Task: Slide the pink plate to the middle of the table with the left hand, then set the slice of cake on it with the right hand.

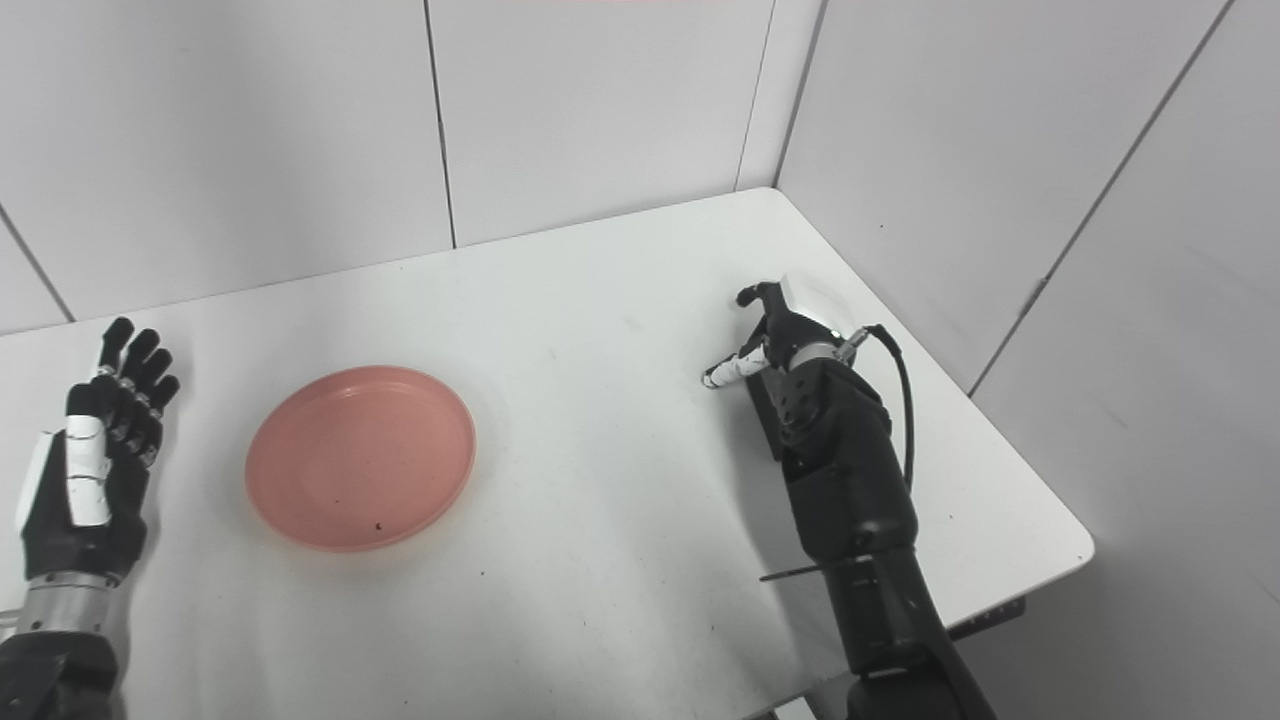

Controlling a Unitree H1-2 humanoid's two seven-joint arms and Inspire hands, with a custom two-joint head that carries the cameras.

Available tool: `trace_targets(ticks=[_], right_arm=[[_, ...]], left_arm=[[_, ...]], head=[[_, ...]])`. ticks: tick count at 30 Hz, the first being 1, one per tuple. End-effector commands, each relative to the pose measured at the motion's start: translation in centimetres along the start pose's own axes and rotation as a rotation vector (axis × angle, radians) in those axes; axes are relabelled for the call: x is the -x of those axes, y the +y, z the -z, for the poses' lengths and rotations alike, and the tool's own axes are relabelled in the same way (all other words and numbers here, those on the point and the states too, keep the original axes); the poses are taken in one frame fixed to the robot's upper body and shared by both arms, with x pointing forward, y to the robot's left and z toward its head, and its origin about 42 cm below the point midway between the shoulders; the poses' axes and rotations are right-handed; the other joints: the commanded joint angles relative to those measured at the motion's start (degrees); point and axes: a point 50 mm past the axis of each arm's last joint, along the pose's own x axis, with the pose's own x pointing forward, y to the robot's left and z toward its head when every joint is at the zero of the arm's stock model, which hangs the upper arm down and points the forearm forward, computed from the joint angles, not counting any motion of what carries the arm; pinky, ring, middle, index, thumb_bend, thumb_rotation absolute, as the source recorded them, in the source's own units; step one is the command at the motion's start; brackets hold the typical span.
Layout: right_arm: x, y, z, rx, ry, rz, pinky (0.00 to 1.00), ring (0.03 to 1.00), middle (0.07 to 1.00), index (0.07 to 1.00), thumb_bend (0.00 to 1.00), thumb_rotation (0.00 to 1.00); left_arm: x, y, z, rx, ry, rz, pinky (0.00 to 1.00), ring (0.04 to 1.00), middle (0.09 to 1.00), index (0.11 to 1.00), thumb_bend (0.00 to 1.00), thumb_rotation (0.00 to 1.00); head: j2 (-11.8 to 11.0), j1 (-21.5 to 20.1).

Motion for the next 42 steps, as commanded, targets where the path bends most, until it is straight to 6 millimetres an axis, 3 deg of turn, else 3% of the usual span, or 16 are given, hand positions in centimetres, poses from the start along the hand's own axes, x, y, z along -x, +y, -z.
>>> trace_targets(ticks=[1,10,14,15,17,18,20,21,23,26,28,37,42], right_arm=[[-0.3,-1.8,-0.4,-0.001,-0.018,0.037,0.2,0.255,0.355,0.75,0.83,0.04],[0.3,-2.5,-1.1,0.018,-0.025,0.043,0.26,0.33,0.433,0.766,0.86,0.11],[1.1,-3.0,-1.9,0.021,-0.047,0.07,0.25,0.319,0.424,0.76,0.86,0.11],[1.3,-3.1,-2.0,0.022,-0.053,0.081,0.37,0.466,0.552,0.754,0.87,0.14],[1.9,-3.8,-2.6,0.045,-0.065,0.117,0.47,0.597,0.671,0.766,0.88,0.19],[2.3,-4.1,-2.9,0.056,-0.077,0.135,0.51,0.641,0.707,0.776,0.88,0.21],[3.0,-4.9,-3.5,0.063,-0.102,0.155,0.49,0.637,0.716,0.799,0.88,0.23],[3.5,-5.3,-3.7,0.069,-0.112,0.159,0.65,0.76,0.803,0.825,0.89,0.28],[4.2,-6.1,-3.9,0.081,-0.126,0.165,0.84,0.862,0.879,0.868,0.89,0.35],[5.4,-7.3,-4.1,0.103,-0.129,0.174,0.8,0.867,0.899,0.9,0.9,0.42],[6.2,-7.9,-4.2,0.095,-0.122,0.178,0.84,0.9,0.923,0.923,0.89,0.44],[8.9,-8.9,-2.5,0.114,-0.117,0.177,0.81,0.917,0.933,0.909,0.9,0.38],[8.9,-7.7,-1.1,0.13,-0.082,0.122,0.65,0.808,0.891,0.906,0.91,0.32]], left_arm=[[3.9,0.5,3.3,0.029,0.115,-0.039,1.0,1.0,1.0,1.0,0.71,1.0],[3.8,0.5,3.3,0.032,0.113,-0.03,1.0,1.0,1.0,1.0,0.72,1.0],[3.8,0.4,3.2,0.026,0.11,-0.023,1.0,1.0,1.0,1.0,0.72,1.0],[3.8,0.4,3.2,0.023,0.112,-0.024,1.0,1.0,1.0,1.0,0.72,1.0],[3.8,0.3,3.3,0.023,0.109,-0.034,1.0,1.0,1.0,1.0,0.73,1.0],[3.8,0.3,3.3,0.024,0.109,-0.035,1.0,1.0,1.0,1.0,0.73,1.0],[3.8,0.2,3.3,0.026,0.111,-0.026,1.0,1.0,1.0,1.0,0.74,1.0],[3.8,0.2,3.3,0.022,0.112,-0.019,1.0,1.0,1.0,1.0,0.73,1.0],[3.8,0.0,3.2,0.017,0.113,-0.005,1.0,1.0,1.0,1.0,0.72,1.0],[3.7,-0.4,3.1,0.017,0.112,0.011,1.0,1.0,1.0,1.0,0.72,1.0],[3.5,-0.7,3.1,0.02,0.115,0.009,1.0,1.0,1.0,1.0,0.72,1.0],[3.6,-1.4,2.8,0.021,0.112,0.006,1.0,1.0,1.0,1.0,0.7,1.0],[3.5,-1.6,2.7,0.023,0.114,0.013,1.0,1.0,1.0,1.0,0.7,1.0]], head=[[0.01,0.05],[0.29,0.24],[0.44,0.33],[0.48,0.35],[0.6,0.41],[0.6,0.41],[0.59,0.37],[0.49,0.28],[0.26,0.31],[0.09,0.52],[-0.19,0.52],[-0.31,0.2],[-0.2,-0.09]])
